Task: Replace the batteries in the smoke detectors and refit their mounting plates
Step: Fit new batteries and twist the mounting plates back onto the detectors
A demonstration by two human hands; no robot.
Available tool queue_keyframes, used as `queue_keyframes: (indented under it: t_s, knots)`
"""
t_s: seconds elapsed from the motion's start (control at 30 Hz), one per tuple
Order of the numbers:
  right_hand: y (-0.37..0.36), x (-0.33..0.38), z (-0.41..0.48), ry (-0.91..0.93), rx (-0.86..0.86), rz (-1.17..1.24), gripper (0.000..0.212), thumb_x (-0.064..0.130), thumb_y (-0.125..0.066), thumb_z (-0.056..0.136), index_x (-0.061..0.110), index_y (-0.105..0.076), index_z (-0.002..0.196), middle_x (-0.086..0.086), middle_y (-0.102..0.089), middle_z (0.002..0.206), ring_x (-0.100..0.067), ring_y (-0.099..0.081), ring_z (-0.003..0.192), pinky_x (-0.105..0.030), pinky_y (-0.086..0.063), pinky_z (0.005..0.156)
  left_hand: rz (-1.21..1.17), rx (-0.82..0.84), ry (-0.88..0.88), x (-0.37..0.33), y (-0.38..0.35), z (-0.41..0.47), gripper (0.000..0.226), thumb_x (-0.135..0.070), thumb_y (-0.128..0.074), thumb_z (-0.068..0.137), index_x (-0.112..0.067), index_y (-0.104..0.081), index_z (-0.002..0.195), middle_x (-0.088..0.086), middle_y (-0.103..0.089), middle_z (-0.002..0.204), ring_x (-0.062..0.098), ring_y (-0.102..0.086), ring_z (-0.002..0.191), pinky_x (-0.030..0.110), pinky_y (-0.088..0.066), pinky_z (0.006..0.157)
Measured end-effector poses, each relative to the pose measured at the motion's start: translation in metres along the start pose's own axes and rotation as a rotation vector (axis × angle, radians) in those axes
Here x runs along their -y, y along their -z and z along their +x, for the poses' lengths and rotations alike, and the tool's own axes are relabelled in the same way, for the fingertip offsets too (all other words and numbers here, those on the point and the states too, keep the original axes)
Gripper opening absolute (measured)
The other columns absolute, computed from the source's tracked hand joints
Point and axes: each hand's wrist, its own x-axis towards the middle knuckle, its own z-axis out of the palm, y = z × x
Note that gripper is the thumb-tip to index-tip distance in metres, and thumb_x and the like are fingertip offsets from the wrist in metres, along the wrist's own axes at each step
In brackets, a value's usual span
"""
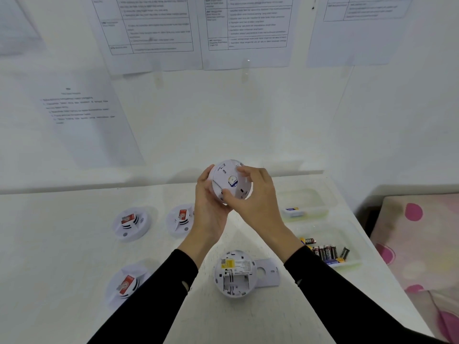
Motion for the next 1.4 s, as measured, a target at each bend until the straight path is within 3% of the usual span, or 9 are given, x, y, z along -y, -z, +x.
queue_keyframes:
  t_s: [0.1, 0.27, 0.53, 0.7, 0.93, 1.07, 1.13, 1.3, 1.4]
  knots:
    - [-0.002, 0.002, 0.002, 0.004, 0.029, -0.049, 0.063, 0.047, -0.071, 0.066, 0.023, -0.057, 0.122, 0.007, -0.052, 0.115, -0.012, -0.050, 0.107, -0.042, -0.046, 0.092, -0.004, 0.001, 0.005, -0.001, 0.000, 0.002, 0.027, -0.033, -0.041, 0.104, -0.026, -0.050, 0.129, 0.014, -0.059, 0.135, 0.026, -0.065, 0.108, 0.035, -0.058, 0.079]
    - [-0.001, 0.003, 0.005, -0.008, 0.029, -0.110, 0.069, 0.063, -0.060, 0.061, 0.024, -0.058, 0.117, 0.011, -0.051, 0.112, -0.011, -0.053, 0.102, -0.035, -0.044, 0.088, 0.008, 0.041, 0.028, 0.000, 0.003, 0.003, 0.022, -0.033, -0.039, 0.105, -0.027, -0.050, 0.123, 0.016, -0.054, 0.140, 0.029, -0.064, 0.110, 0.037, -0.058, 0.079]
    - [-0.007, 0.003, 0.009, -0.107, 0.014, -0.102, 0.056, 0.054, -0.073, 0.062, 0.026, -0.056, 0.108, 0.015, -0.052, 0.107, -0.012, -0.057, 0.102, -0.043, -0.049, 0.088, 0.018, 0.020, -0.013, 0.006, 0.005, 0.003, 0.022, -0.033, -0.038, 0.105, -0.027, -0.049, 0.123, 0.010, -0.062, 0.128, 0.024, -0.067, 0.104, 0.033, -0.058, 0.078]
    - [-0.012, 0.006, 0.005, -0.102, -0.010, -0.146, 0.061, 0.059, -0.067, 0.065, 0.023, -0.055, 0.113, 0.012, -0.053, 0.110, -0.013, -0.055, 0.104, -0.036, -0.042, 0.089, 0.006, -0.021, -0.024, 0.007, 0.002, 0.003, 0.024, -0.032, -0.037, 0.106, -0.024, -0.050, 0.125, 0.011, -0.063, 0.127, 0.023, -0.067, 0.106, 0.032, -0.058, 0.083]
    - [-0.016, 0.006, 0.004, -0.128, -0.034, -0.125, 0.064, 0.057, -0.070, 0.068, 0.020, -0.052, 0.117, 0.008, -0.053, 0.111, -0.014, -0.051, 0.105, -0.038, -0.046, 0.091, 0.052, -0.065, -0.023, 0.009, -0.001, 0.005, 0.027, -0.031, -0.039, 0.106, -0.022, -0.052, 0.127, 0.014, -0.063, 0.130, 0.025, -0.066, 0.110, 0.033, -0.058, 0.085]
    - [-0.012, 0.002, 0.002, -0.094, 0.060, -0.067, 0.063, 0.052, -0.073, 0.071, 0.018, -0.051, 0.120, 0.008, -0.050, 0.112, -0.013, -0.050, 0.107, -0.039, -0.047, 0.093, 0.077, -0.041, 0.011, 0.009, 0.009, 0.005, 0.043, -0.037, -0.040, 0.104, -0.014, -0.046, 0.140, 0.018, -0.059, 0.137, 0.029, -0.062, 0.119, 0.039, -0.054, 0.097]
    - [-0.005, -0.002, 0.003, -0.018, 0.150, -0.043, 0.062, 0.054, -0.070, 0.071, 0.018, -0.052, 0.119, 0.008, -0.048, 0.112, -0.012, -0.050, 0.107, -0.039, -0.047, 0.093, 0.087, -0.029, 0.049, 0.003, 0.013, 0.005, 0.049, -0.037, -0.039, 0.102, -0.007, -0.049, 0.140, 0.017, -0.062, 0.131, 0.027, -0.064, 0.114, 0.037, -0.055, 0.092]
    - [0.008, -0.011, 0.010, 0.177, 0.163, -0.389, 0.073, 0.077, -0.051, 0.062, 0.017, -0.057, 0.103, 0.004, -0.052, 0.102, -0.019, -0.048, 0.095, -0.037, -0.042, 0.082, -0.054, -0.047, 0.168, -0.012, 0.018, 0.007, 0.046, -0.033, -0.041, 0.094, -0.004, -0.063, 0.121, 0.020, -0.068, 0.115, 0.035, -0.063, 0.108, 0.043, -0.053, 0.091]
    - [0.009, -0.008, 0.013, 0.221, 0.101, -0.580, 0.078, 0.084, -0.044, 0.061, 0.014, -0.058, 0.091, 0.002, -0.052, 0.090, -0.021, -0.046, 0.086, -0.037, -0.040, 0.073, 0.042, -0.029, 0.178, -0.011, 0.009, 0.007, 0.060, -0.050, -0.044, 0.097, -0.004, -0.057, 0.133, 0.022, -0.064, 0.128, 0.033, -0.063, 0.114, 0.042, -0.055, 0.094]
